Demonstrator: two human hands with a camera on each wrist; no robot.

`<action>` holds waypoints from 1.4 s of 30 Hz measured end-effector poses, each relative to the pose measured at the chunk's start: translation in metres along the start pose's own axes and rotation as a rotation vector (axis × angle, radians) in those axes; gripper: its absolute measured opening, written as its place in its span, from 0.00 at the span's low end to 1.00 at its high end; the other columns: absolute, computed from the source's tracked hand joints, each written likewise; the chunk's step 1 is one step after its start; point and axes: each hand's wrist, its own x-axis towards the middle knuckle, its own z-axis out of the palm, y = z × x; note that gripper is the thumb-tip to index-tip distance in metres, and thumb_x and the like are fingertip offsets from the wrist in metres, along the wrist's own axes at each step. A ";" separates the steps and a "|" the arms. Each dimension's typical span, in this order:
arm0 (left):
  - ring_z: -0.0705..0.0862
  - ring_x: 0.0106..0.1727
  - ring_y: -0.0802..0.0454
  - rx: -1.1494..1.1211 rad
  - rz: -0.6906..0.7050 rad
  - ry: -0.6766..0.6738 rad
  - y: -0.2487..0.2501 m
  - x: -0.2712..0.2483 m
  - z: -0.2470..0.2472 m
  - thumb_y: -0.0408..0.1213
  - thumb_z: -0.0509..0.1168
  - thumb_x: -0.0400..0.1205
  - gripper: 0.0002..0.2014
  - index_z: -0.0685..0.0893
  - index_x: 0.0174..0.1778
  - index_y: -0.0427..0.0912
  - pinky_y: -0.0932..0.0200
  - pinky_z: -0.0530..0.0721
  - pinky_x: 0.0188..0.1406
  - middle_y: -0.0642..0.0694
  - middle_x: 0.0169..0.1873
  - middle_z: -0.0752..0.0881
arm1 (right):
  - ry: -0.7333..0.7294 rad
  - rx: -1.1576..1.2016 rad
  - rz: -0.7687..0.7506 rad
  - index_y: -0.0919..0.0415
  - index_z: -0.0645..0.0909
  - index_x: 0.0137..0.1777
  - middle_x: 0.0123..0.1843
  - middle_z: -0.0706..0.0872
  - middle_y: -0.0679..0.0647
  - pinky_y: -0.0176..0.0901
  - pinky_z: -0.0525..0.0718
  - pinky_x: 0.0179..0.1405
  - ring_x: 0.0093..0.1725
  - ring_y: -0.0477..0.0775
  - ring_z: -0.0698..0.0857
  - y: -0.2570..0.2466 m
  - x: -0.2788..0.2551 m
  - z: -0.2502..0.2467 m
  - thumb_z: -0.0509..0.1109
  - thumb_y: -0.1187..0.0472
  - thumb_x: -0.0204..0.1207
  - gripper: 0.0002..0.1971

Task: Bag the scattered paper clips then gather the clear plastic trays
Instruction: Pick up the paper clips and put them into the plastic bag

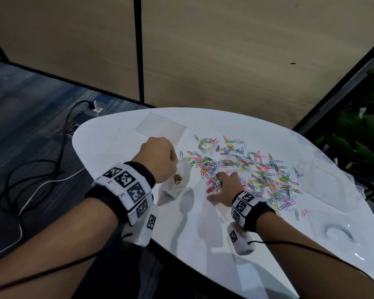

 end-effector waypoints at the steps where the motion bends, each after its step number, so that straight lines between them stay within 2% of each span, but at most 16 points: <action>1: 0.89 0.42 0.46 0.009 0.003 -0.002 0.000 0.001 0.000 0.34 0.67 0.80 0.06 0.90 0.42 0.43 0.57 0.87 0.43 0.50 0.32 0.86 | 0.040 0.002 -0.024 0.55 0.70 0.76 0.73 0.66 0.63 0.50 0.82 0.64 0.64 0.64 0.81 -0.004 0.002 0.001 0.80 0.48 0.67 0.39; 5: 0.85 0.38 0.49 0.019 0.010 -0.015 0.000 0.001 0.000 0.34 0.68 0.81 0.06 0.91 0.43 0.44 0.59 0.82 0.38 0.53 0.29 0.82 | 0.176 -0.114 -0.127 0.62 0.85 0.56 0.60 0.79 0.62 0.44 0.81 0.54 0.55 0.60 0.82 -0.016 0.006 0.002 0.70 0.59 0.77 0.11; 8: 0.83 0.33 0.52 0.024 0.020 -0.012 0.000 0.003 0.002 0.33 0.68 0.81 0.06 0.91 0.42 0.44 0.60 0.81 0.37 0.54 0.29 0.82 | 0.214 -0.166 -0.179 0.64 0.89 0.49 0.52 0.86 0.62 0.45 0.85 0.51 0.51 0.59 0.85 -0.018 0.006 0.000 0.67 0.63 0.78 0.09; 11: 0.82 0.33 0.54 0.037 0.029 -0.009 0.001 0.003 0.003 0.34 0.68 0.81 0.06 0.91 0.43 0.44 0.61 0.80 0.37 0.55 0.30 0.82 | 0.190 -0.035 -0.115 0.64 0.91 0.39 0.39 0.91 0.57 0.41 0.86 0.44 0.41 0.54 0.88 -0.008 0.011 -0.008 0.68 0.66 0.75 0.10; 13: 0.84 0.36 0.51 0.037 0.028 -0.014 0.002 0.003 0.002 0.35 0.68 0.81 0.06 0.91 0.43 0.44 0.59 0.83 0.39 0.54 0.31 0.83 | 0.117 0.221 -0.007 0.60 0.92 0.38 0.36 0.91 0.53 0.37 0.84 0.45 0.38 0.50 0.88 0.004 0.015 -0.016 0.76 0.61 0.71 0.05; 14: 0.86 0.37 0.49 0.032 0.027 -0.020 0.002 0.003 0.002 0.35 0.68 0.81 0.06 0.91 0.43 0.44 0.58 0.85 0.41 0.53 0.32 0.84 | 0.051 0.453 0.047 0.61 0.93 0.39 0.38 0.92 0.54 0.38 0.86 0.49 0.39 0.49 0.89 0.009 0.016 -0.021 0.80 0.59 0.67 0.05; 16: 0.89 0.40 0.47 0.027 0.026 -0.025 0.003 0.002 0.001 0.35 0.68 0.81 0.06 0.91 0.42 0.44 0.56 0.89 0.45 0.51 0.34 0.86 | -0.081 1.056 0.119 0.69 0.91 0.45 0.44 0.91 0.61 0.41 0.91 0.50 0.41 0.51 0.91 0.012 0.014 -0.033 0.81 0.66 0.67 0.09; 17: 0.89 0.41 0.46 0.025 0.024 -0.025 0.004 0.002 0.001 0.35 0.69 0.81 0.06 0.91 0.42 0.44 0.55 0.89 0.46 0.51 0.34 0.86 | -0.149 1.292 0.105 0.73 0.88 0.47 0.45 0.90 0.63 0.38 0.91 0.46 0.41 0.51 0.91 0.008 0.010 -0.042 0.78 0.69 0.71 0.08; 19: 0.89 0.42 0.46 0.020 0.020 -0.022 0.005 0.002 0.001 0.36 0.69 0.81 0.06 0.92 0.41 0.44 0.55 0.89 0.46 0.51 0.32 0.85 | -0.258 1.491 0.035 0.72 0.87 0.49 0.43 0.90 0.60 0.32 0.88 0.41 0.41 0.48 0.91 -0.007 -0.008 -0.065 0.73 0.71 0.76 0.05; 21: 0.88 0.42 0.46 0.011 0.021 -0.013 0.008 0.003 0.002 0.36 0.69 0.81 0.07 0.93 0.41 0.43 0.57 0.87 0.43 0.52 0.31 0.84 | -0.337 1.521 -0.068 0.70 0.87 0.46 0.41 0.89 0.56 0.30 0.87 0.42 0.42 0.45 0.90 -0.023 -0.026 -0.082 0.70 0.70 0.78 0.04; 25: 0.89 0.42 0.44 -0.027 0.038 0.005 0.012 0.002 0.008 0.34 0.70 0.79 0.08 0.94 0.39 0.42 0.56 0.89 0.43 0.49 0.31 0.87 | -0.383 1.440 -0.178 0.71 0.86 0.49 0.41 0.89 0.57 0.32 0.87 0.44 0.41 0.47 0.89 -0.050 -0.051 -0.082 0.69 0.71 0.78 0.05; 30: 0.91 0.42 0.43 -0.071 0.077 -0.007 0.016 0.000 0.011 0.30 0.69 0.77 0.08 0.94 0.37 0.43 0.50 0.91 0.49 0.45 0.32 0.91 | -0.169 1.267 -0.211 0.81 0.85 0.49 0.39 0.89 0.65 0.36 0.89 0.41 0.34 0.53 0.90 -0.074 -0.059 -0.054 0.74 0.74 0.74 0.08; 33: 0.92 0.41 0.44 -0.109 0.056 0.002 0.012 0.002 0.008 0.29 0.69 0.76 0.09 0.93 0.36 0.42 0.49 0.92 0.49 0.44 0.32 0.92 | -0.082 1.115 -0.257 0.75 0.89 0.42 0.37 0.87 0.64 0.41 0.85 0.41 0.36 0.55 0.84 -0.082 -0.058 -0.044 0.74 0.70 0.72 0.06; 36: 0.92 0.40 0.45 -0.159 0.038 0.004 0.010 0.003 0.007 0.28 0.68 0.76 0.09 0.94 0.37 0.41 0.49 0.92 0.49 0.43 0.32 0.92 | 0.026 0.831 -0.341 0.62 0.93 0.43 0.33 0.89 0.53 0.37 0.82 0.37 0.32 0.46 0.82 -0.084 -0.057 -0.038 0.73 0.69 0.68 0.08; 39: 0.92 0.37 0.48 -0.168 0.036 -0.008 0.012 0.002 0.009 0.28 0.68 0.76 0.09 0.94 0.36 0.41 0.50 0.92 0.48 0.43 0.30 0.92 | 0.197 0.578 -0.469 0.61 0.92 0.38 0.28 0.87 0.49 0.30 0.81 0.31 0.27 0.44 0.82 -0.085 -0.063 -0.040 0.72 0.67 0.71 0.07; 42: 0.92 0.34 0.51 -0.160 0.022 -0.014 0.011 0.001 0.008 0.28 0.67 0.76 0.10 0.93 0.36 0.41 0.52 0.92 0.47 0.43 0.28 0.92 | 0.186 0.446 -0.566 0.62 0.89 0.34 0.21 0.79 0.41 0.24 0.71 0.28 0.25 0.38 0.78 -0.088 -0.064 -0.045 0.68 0.68 0.74 0.11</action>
